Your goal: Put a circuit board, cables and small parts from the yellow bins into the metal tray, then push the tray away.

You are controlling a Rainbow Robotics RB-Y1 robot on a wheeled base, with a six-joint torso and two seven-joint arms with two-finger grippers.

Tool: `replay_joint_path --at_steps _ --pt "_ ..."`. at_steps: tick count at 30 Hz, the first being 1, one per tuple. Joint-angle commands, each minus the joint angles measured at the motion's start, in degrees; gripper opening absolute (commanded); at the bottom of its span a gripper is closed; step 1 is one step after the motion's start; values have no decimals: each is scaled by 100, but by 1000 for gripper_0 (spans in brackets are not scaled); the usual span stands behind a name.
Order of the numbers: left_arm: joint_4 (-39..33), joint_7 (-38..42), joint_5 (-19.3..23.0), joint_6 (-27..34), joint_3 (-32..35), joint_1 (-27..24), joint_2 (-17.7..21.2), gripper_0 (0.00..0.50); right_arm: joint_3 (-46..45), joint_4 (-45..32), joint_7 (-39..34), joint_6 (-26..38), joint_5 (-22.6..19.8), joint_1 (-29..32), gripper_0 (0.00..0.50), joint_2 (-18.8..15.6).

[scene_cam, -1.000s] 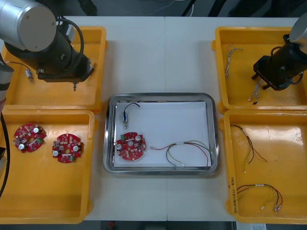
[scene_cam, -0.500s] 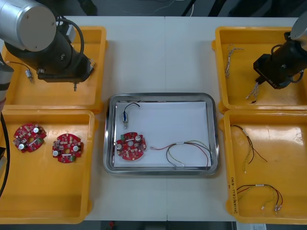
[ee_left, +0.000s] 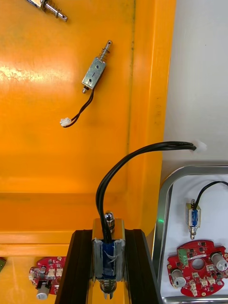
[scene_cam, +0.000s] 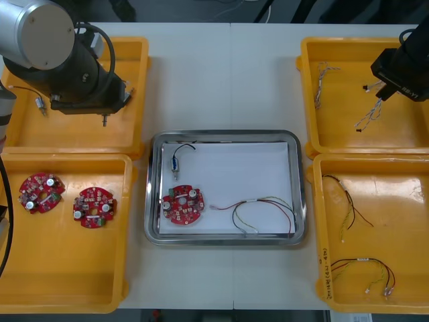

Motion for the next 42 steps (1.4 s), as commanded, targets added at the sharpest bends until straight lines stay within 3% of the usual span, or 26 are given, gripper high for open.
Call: replay_joint_path --at_steps 1,7,20,31,42 --pt "-215 574 54 42 195 41 -73 0 -31 -1041 -58 651 24 120 0 -24" --pt "-215 574 54 42 204 41 -73 0 109 -2158 118 823 -213 358 0 -24" --pt "-224 574 98 42 204 41 -73 0 1173 -4293 259 823 -1470 1439 0 -59" --pt "-224 609 107 42 204 41 -73 0 2676 -5893 610 823 -2481 2080 0 -613" --pt "-224 627 116 42 204 41 -73 0 3704 -6658 1594 823 -2525 2256 0 -762"
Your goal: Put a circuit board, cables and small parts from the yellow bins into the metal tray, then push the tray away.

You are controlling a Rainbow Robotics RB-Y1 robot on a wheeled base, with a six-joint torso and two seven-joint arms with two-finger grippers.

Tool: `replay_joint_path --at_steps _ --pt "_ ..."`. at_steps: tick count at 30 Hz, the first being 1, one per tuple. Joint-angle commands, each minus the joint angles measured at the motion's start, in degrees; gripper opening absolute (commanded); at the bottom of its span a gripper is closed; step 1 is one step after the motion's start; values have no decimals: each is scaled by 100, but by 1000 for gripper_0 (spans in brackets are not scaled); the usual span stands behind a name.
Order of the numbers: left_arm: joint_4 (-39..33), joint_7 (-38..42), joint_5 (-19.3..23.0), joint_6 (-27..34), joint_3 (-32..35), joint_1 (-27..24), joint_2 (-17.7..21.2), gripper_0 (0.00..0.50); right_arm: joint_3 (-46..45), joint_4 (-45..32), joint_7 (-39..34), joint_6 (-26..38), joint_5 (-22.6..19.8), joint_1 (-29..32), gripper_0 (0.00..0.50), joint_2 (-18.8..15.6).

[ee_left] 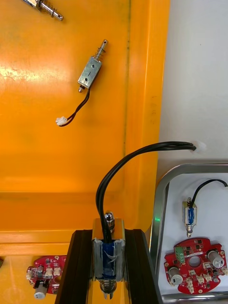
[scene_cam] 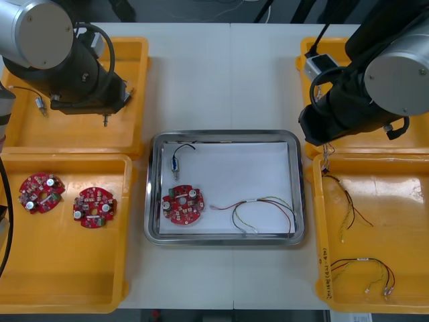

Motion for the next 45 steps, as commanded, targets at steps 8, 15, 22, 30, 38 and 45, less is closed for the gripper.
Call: replay_joint_path --at_steps 8,15,22,30,38,45 --pt "-211 643 53 40 186 39 -68 0 1001 -421 1449 -288 391 28 0 -94" --pt "-211 643 53 40 186 39 -68 0 1300 -122 2618 -437 584 -262 0 232" --pt "-211 643 53 40 186 39 -68 0 1415 282 3840 -446 786 -552 0 715" --pt "-211 643 62 40 186 39 -68 0 2126 379 4376 -657 1393 -657 0 873" --pt "-220 643 53 40 186 39 -68 0 2557 616 4464 -1132 1463 -657 0 935" --pt "-228 643 62 40 186 39 -68 0 2636 1108 4570 -1492 1463 -657 0 943"
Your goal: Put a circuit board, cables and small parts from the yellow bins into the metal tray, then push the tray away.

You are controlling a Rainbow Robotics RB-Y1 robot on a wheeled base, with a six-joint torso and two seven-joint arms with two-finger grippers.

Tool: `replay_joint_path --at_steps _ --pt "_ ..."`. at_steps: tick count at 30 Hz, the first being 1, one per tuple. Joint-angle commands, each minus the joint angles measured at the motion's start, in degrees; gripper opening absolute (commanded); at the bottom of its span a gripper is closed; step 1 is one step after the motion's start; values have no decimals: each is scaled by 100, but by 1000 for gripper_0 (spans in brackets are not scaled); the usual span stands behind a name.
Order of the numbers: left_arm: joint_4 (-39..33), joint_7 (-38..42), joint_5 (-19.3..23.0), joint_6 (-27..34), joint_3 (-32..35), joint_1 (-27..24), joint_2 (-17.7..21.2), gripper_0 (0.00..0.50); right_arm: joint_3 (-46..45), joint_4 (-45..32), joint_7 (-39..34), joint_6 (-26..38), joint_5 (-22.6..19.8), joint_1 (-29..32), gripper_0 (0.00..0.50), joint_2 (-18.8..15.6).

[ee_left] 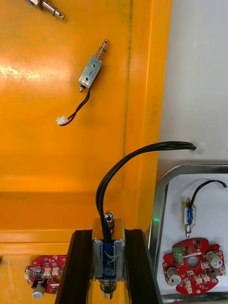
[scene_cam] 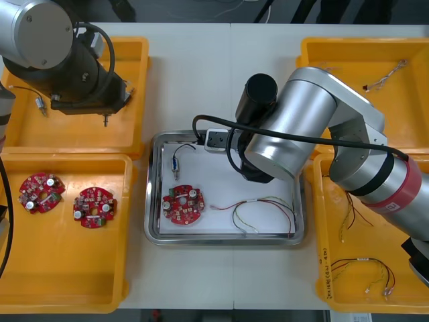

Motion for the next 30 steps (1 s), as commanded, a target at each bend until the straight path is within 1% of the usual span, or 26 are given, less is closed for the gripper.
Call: replay_joint_path --at_steps 1,8,16,20,25,30 --pt "-226 576 50 40 180 38 -67 0 78 286 289 -164 23 -216 0 135" --pt "-226 603 68 40 180 38 -67 0 78 523 385 -208 -12 -216 0 197" --pt "-226 629 76 40 172 38 -67 0 78 892 420 -551 -126 -216 0 258" --pt "-226 638 94 40 180 38 -67 0 78 918 429 -586 -153 -216 0 267" --pt "-226 638 94 40 180 38 -67 0 78 1024 429 -595 -355 -216 0 267" --pt "-226 638 94 40 180 38 -67 0 78 1033 403 -603 -346 -216 1 267"
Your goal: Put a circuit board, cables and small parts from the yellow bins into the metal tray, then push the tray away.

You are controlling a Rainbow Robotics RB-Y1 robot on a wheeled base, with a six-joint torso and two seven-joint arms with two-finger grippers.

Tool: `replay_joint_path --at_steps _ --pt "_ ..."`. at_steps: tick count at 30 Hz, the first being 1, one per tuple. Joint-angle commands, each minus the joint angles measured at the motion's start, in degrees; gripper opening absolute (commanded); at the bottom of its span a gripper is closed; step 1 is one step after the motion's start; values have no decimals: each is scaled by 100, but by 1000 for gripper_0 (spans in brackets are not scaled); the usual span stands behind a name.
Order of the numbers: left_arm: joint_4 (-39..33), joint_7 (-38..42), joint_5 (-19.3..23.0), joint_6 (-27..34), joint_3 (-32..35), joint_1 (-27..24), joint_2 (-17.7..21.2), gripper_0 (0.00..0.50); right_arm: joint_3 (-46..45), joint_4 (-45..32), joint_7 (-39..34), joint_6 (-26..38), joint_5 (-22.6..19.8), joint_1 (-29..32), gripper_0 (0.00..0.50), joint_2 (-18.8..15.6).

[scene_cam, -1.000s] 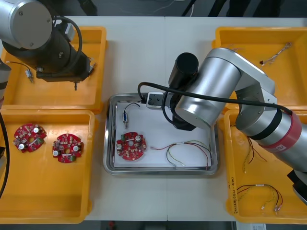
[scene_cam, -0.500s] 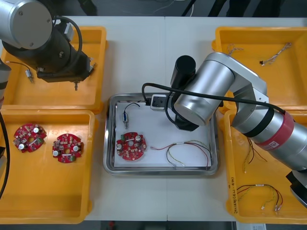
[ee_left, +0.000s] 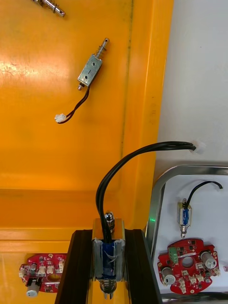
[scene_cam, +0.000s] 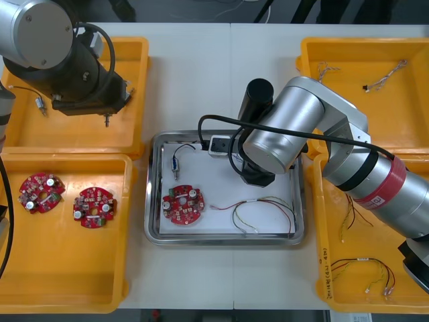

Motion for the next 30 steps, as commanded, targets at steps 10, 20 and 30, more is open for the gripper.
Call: replay_joint_path --at_steps 10,20,30 --pt "-221 484 49 40 180 38 -67 0 46 -56 121 -206 58 -214 500 136" --pt "-221 484 49 40 180 38 -67 0 -393 -601 77 401 84 -214 500 136" --pt "-239 493 49 40 180 38 -67 0 -1149 -1621 -90 1781 40 -214 500 136"
